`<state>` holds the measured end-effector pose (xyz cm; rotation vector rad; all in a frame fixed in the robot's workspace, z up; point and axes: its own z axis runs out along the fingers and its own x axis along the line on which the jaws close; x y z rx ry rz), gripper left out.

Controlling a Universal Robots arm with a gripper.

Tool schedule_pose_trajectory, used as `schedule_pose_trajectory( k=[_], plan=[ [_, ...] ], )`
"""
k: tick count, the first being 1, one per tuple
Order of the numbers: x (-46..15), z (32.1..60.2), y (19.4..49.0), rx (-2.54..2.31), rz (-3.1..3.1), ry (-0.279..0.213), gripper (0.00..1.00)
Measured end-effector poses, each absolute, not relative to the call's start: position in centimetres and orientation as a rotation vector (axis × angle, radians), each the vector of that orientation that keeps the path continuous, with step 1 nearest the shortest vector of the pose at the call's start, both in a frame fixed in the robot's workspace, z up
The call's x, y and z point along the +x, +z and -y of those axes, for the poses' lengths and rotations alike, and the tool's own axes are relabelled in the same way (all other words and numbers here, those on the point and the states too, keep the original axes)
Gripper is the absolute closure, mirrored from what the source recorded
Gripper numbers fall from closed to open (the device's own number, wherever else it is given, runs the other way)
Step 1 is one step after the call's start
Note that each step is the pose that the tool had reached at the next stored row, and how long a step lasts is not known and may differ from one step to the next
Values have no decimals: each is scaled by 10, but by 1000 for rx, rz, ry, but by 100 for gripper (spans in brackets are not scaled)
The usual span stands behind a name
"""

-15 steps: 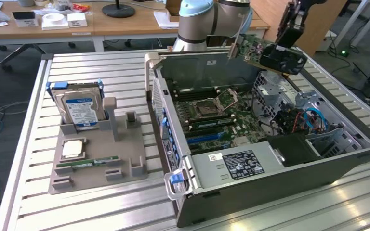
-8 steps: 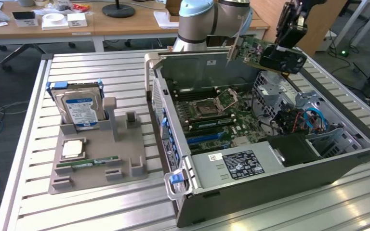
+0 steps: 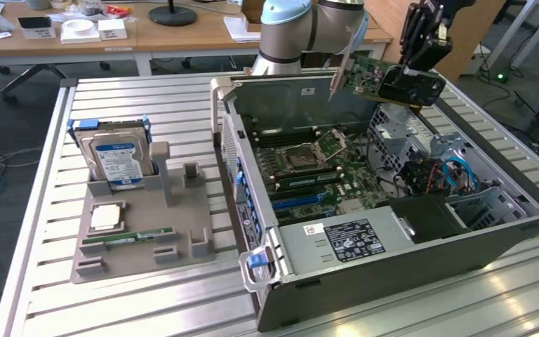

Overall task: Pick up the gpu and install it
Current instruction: 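Insert the gpu into the slot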

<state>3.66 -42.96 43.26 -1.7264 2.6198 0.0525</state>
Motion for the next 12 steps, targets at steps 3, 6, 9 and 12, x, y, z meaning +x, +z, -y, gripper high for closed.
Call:
schedule_pose_trajectory(
  k=[3,6,9,12],
  plan=[
    [37,430,432,-1783,-2583,52,73],
    [37,430,432,-1837,-2546,51,73],
    [37,430,432,-1892,-2506,51,73],
    [37,430,431,-1946,-2466,51,73]
  ],
)
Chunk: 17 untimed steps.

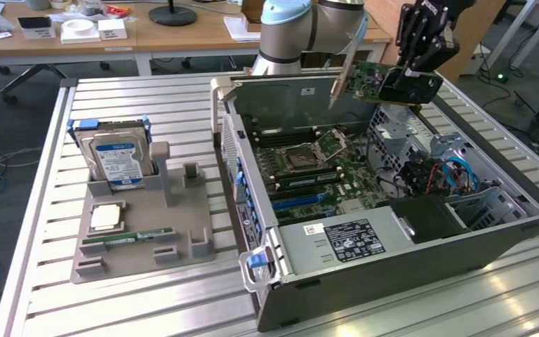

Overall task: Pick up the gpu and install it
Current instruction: 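Insert the gpu into the slot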

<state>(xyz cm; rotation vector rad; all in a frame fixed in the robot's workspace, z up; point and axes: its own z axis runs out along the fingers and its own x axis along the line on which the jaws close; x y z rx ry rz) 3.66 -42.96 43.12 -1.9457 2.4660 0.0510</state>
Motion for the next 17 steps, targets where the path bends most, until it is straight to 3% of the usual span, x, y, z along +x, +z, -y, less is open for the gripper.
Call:
schedule_pose_trajectory(
  k=[17],
  plan=[
    [37,429,430,-2143,-2299,49,73]
  ],
)
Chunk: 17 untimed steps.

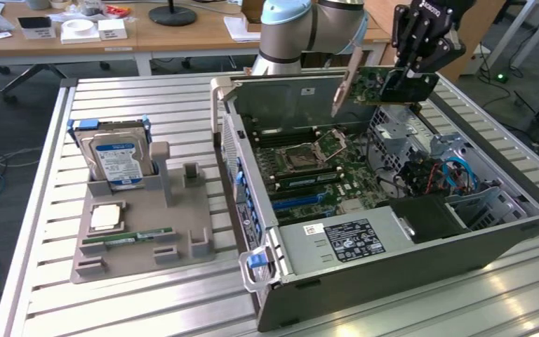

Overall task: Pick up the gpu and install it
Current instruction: 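Insert the gpu into the slot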

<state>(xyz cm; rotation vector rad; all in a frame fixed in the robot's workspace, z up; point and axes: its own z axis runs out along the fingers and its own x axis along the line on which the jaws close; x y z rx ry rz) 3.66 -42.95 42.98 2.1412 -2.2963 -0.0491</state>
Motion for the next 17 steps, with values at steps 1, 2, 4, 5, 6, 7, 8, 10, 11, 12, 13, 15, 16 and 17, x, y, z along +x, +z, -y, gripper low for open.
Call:
schedule_pose_trajectory(
  k=[1,2,4,5,6,7,8,10,11,12,13,15,16,17],
  plan=[
    [36,429,429,2144,2296,-47,73],
    [36,429,429,2149,2296,-42,73],
    [35,429,428,2159,2298,-30,73],
    [34,429,428,2164,2300,-24,73],
    [34,429,427,2168,2301,-17,73],
    [33,429,427,2173,2303,-10,73],
    [32,429,426,2176,2305,-5,73],
    [30,429,425,2176,2306,-4,73],
    [30,429,425,2177,2306,-4,73],
    [29,429,424,2177,2306,-4,73],
    [29,429,424,2177,2306,-4,73],
    [27,429,423,2177,2306,-4,73],
    [27,429,423,2177,2306,-4,73],
    [25,429,422,2177,2306,-4,73]
  ],
)
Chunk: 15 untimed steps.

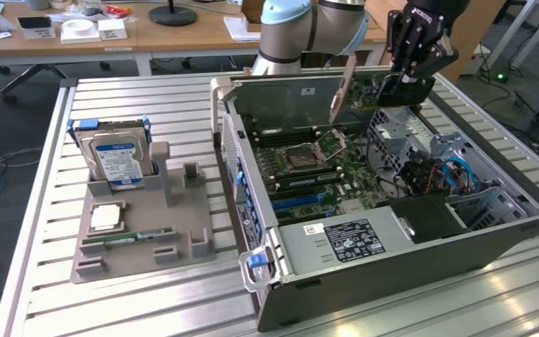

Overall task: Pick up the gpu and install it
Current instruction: 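Insert the gpu into the slot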

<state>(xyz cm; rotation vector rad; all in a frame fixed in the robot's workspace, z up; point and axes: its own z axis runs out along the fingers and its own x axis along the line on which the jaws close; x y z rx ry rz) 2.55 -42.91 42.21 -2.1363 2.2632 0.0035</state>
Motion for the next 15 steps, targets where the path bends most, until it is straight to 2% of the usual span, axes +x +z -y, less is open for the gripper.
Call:
schedule_pose_trajectory(
  k=[15],
  plan=[
    [13,429,420,-2136,-2263,3,73]
  ],
)
